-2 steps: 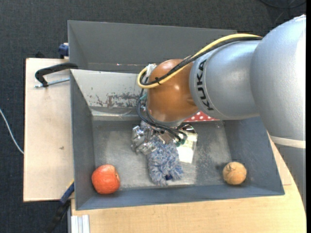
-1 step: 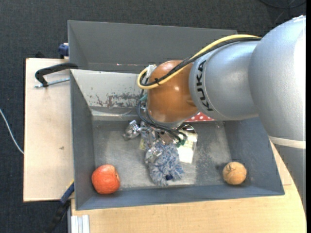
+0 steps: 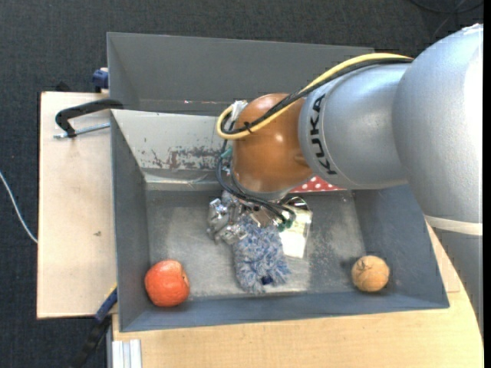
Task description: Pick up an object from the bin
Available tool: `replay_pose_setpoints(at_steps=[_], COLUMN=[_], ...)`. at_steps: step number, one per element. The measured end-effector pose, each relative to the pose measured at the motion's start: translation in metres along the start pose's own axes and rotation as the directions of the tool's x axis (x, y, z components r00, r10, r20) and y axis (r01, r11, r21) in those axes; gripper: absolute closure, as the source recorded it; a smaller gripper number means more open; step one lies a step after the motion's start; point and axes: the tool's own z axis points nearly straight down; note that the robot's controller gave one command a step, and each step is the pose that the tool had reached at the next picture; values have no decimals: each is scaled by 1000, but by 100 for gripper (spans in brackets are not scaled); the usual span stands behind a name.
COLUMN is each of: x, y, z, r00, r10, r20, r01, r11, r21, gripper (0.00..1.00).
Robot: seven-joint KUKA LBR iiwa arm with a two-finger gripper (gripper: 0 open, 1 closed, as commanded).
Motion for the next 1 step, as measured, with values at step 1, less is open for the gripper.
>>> replay_pose_setpoints(at_steps=[1], x=[1], y=[0], z=[2], r00=[1000], r10=[-1], r20=[-2], r01=[1], r11=[1000], r21=[0], gripper=[0])
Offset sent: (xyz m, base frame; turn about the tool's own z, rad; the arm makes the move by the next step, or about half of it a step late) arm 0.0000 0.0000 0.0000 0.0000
